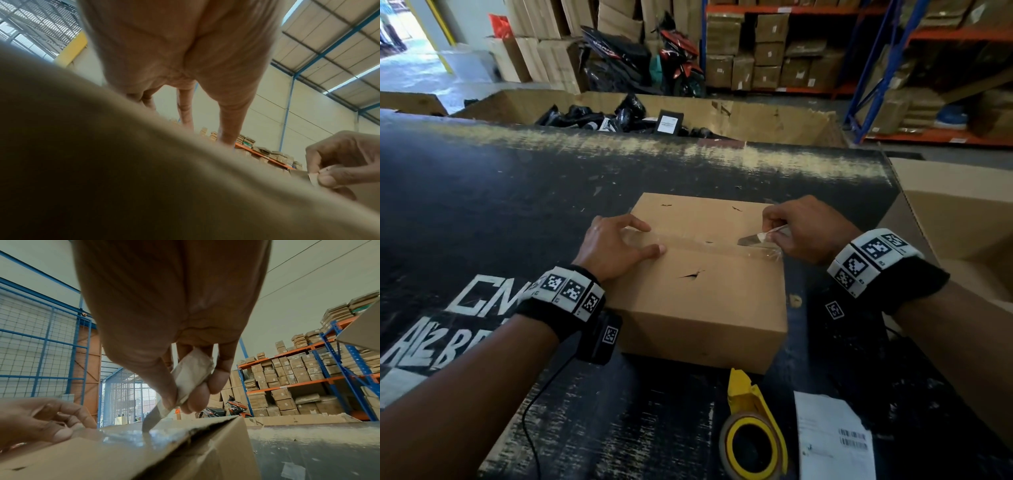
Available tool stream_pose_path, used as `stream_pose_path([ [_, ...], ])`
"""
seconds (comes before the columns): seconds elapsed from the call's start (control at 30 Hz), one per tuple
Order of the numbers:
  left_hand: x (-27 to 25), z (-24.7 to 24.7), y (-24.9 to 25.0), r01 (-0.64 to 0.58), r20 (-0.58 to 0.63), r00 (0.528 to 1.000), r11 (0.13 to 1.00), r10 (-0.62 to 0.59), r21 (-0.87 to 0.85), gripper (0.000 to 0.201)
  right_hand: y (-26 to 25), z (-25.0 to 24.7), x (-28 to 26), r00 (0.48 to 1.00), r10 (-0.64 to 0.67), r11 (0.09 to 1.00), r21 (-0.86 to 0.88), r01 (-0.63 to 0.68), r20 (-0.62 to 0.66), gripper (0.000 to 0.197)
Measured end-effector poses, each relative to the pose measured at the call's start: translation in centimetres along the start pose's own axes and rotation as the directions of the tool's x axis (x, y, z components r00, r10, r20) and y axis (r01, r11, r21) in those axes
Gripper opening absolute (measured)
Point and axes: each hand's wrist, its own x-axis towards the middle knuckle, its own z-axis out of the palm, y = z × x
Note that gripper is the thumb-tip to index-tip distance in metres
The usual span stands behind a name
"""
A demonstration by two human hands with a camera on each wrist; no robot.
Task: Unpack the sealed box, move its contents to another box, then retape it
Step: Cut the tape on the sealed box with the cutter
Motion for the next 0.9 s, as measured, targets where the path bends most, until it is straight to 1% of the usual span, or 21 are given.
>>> stream_pose_path([
  [0.07,0.1,-0.1,0.5,0.007,0.006,1.0,0.999,-0.007,0.051,0.051,-0.3,0.2,0.1,1.0,-0.022,1.0,-0.004,0.022,-0.014,0.007],
  [0.17,0.7,0.0,1.3,-0.044,0.028,0.999,0.974,0.039,0.222,0.059,-0.6,0.5,0.3,0.999,-0.03,1.0,0.008,0.03,-0.015,0.01],
  [0.23,1.0,0.2,1.7,-0.085,0.083,0.995,0.941,0.061,0.326,0.065,-0.4,0.5,0.3,1.0,-0.028,1.0,0.008,0.028,-0.004,0.009],
  [0.3,1.1,-0.1,2.0,-0.11,0.15,0.987,0.922,0.058,0.371,0.066,0.0,0.3,0.2,1.0,-0.014,1.0,0.0,0.014,0.004,0.006],
  [0.4,0.9,-1.2,1.8,-0.162,0.234,0.969,0.915,0.077,0.369,0.065,0.9,0.0,-0.2,1.0,0.001,1.0,-0.006,-0.001,0.019,0.004],
  [0.53,0.9,-2.2,2.1,-0.229,0.283,0.953,0.87,0.109,0.436,0.075,2.3,-0.1,-0.9,1.0,0.017,0.999,-0.028,-0.017,0.021,0.013],
  [0.6,0.5,-2.2,3.2,-0.256,0.293,0.948,0.845,0.124,0.47,0.076,3.0,-0.1,-1.3,0.999,0.041,0.999,-0.012,-0.04,0.024,0.015],
  [0.7,-0.1,-1.7,5.6,-0.318,0.305,0.934,0.822,0.185,0.474,0.077,3.8,-0.1,-1.9,0.997,0.072,0.997,0.013,-0.073,0.017,0.011],
  [0.8,-0.8,-0.5,7.9,-0.367,0.329,0.914,0.825,0.236,0.429,0.07,4.3,-0.2,-2.5,0.994,0.104,0.994,0.025,-0.104,0.017,0.009],
  [0.9,-1.4,0.9,9.6,-0.432,0.339,0.886,0.825,0.315,0.364,0.059,4.8,0.1,-3.2,0.989,0.145,0.988,0.053,-0.145,-0.005,0.01],
])
